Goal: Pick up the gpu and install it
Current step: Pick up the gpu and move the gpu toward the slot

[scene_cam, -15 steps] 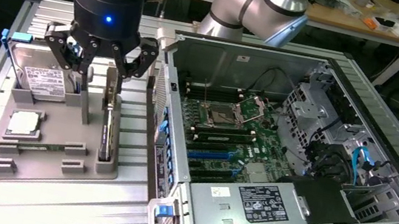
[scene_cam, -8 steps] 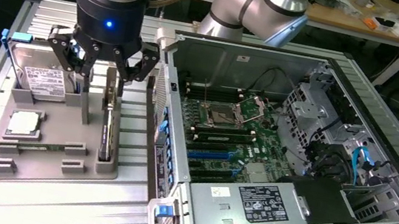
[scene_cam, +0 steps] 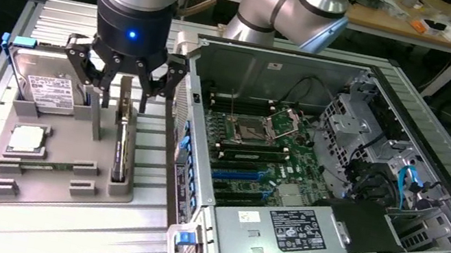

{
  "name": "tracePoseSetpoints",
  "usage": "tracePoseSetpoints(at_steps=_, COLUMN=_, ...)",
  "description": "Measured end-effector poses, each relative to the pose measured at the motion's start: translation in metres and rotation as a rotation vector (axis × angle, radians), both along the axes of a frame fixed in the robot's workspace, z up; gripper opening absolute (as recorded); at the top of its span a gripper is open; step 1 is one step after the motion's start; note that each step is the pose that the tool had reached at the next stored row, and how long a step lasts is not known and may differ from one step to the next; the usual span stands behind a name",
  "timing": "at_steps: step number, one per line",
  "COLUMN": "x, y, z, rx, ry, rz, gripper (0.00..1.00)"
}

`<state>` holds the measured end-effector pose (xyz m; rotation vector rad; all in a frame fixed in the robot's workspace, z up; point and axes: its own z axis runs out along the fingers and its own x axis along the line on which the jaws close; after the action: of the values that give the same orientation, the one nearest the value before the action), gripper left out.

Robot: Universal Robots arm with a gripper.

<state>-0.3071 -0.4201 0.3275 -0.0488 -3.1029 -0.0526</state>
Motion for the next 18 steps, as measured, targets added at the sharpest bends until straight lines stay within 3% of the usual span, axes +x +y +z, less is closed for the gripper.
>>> tracePoseSetpoints(at_steps=18, x=0.0, y=0.0, z=-0.0344, rx=0.0002, ry=0.0, rz=-0.039, gripper=0.54)
